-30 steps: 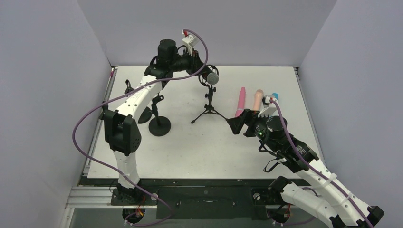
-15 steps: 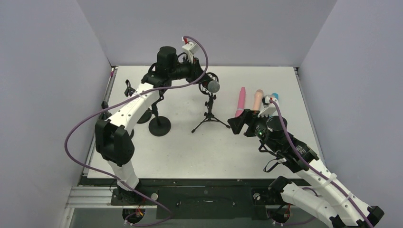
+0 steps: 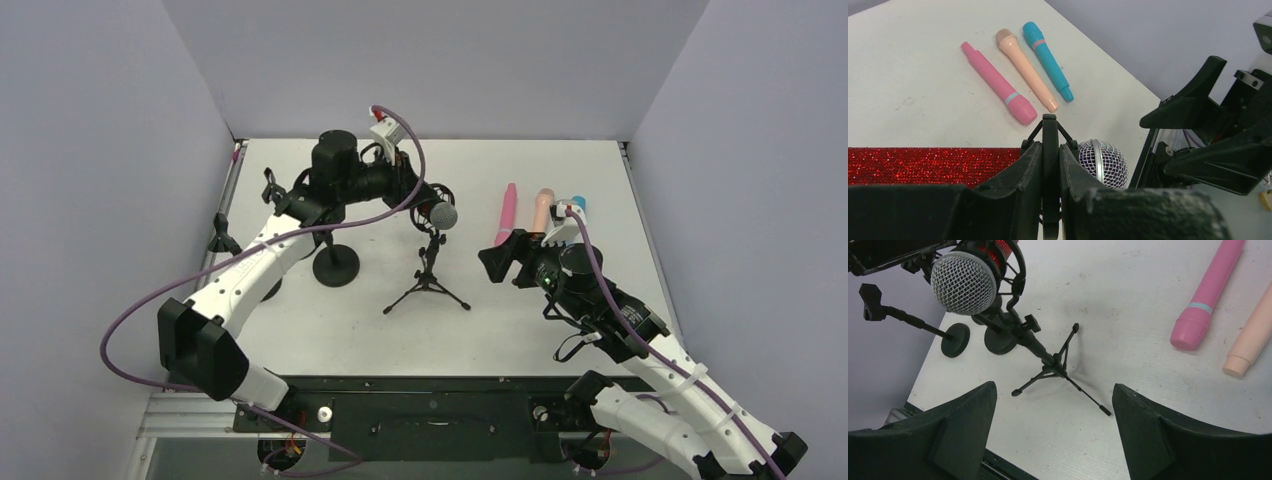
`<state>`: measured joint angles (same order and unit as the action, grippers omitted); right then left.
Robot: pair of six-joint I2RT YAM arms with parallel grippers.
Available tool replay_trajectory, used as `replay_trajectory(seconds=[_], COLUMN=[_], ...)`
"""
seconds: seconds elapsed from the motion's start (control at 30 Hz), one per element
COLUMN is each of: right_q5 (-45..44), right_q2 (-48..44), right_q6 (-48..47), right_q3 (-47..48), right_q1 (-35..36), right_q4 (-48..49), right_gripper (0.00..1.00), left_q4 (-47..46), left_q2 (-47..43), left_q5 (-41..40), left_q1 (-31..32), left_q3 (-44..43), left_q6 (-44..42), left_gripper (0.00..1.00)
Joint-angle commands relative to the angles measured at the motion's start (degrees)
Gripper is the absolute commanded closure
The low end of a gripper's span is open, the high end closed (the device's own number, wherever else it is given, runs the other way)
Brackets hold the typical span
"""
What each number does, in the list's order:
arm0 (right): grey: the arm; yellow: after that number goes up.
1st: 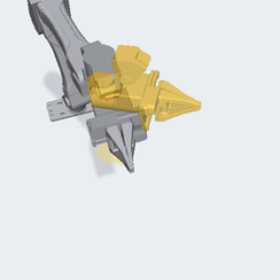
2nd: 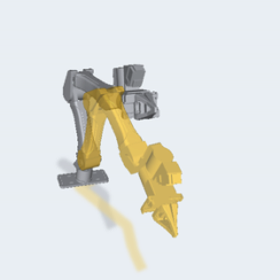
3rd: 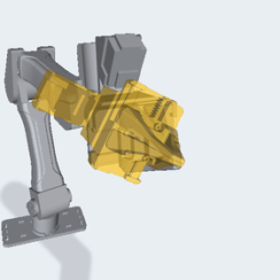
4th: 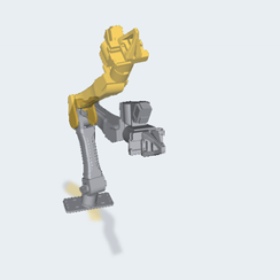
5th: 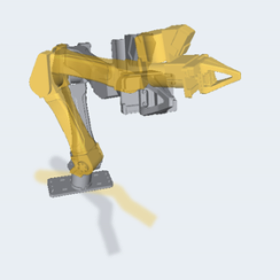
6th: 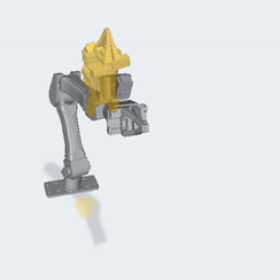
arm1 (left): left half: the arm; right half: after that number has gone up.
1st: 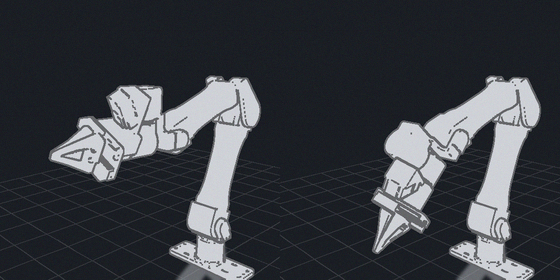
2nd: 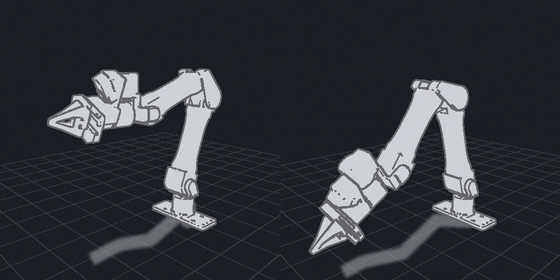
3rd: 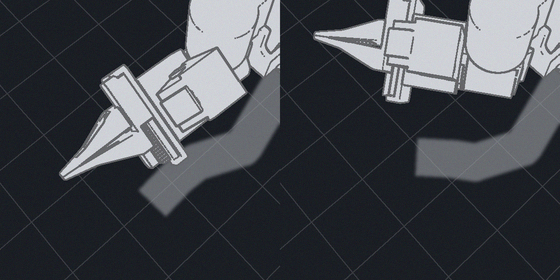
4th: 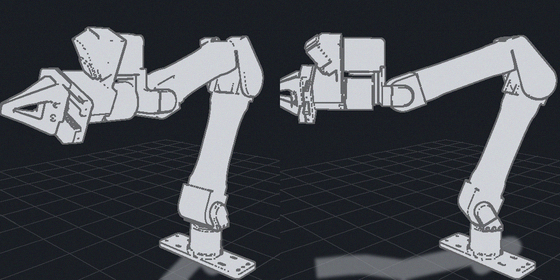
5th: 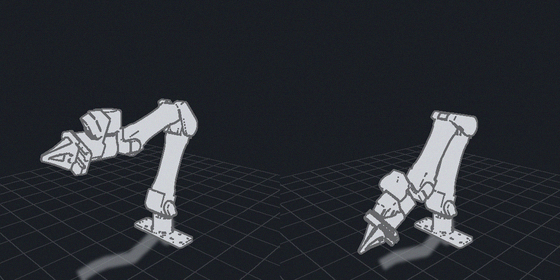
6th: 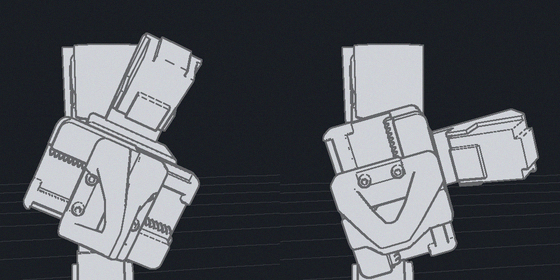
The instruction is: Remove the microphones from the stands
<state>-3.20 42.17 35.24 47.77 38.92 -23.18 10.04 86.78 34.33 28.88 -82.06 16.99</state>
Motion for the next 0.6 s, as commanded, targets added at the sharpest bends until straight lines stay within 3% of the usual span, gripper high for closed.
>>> replay_trajectory(seconds=[0.0,0.37,0.57], right_q5=[-0.25,-8.98,-10.67], right_q2=[0.69,3.51,5.29], right_q6=[-0.94,-5.28,-5.67], right_q3=[2.26,8.36,9.70], right_q1=[-0.19,7.48,10.59], right_q4=[2.61,0.24,0.85], right_gripper=[0.19,0.19,0.18], left_q4=[-10.89,-23.93,-21.03], left_q2=[-8.09,-19.80,-20.80], left_q5=[-2.30,-15.98,-16.78], left_q1=[1.81,9.34,11.90], left_q3=[3.64,20.86,21.63], left_q6=[4.21,4.80,2.39], left_gripper=[1.00,1.00,1.00])
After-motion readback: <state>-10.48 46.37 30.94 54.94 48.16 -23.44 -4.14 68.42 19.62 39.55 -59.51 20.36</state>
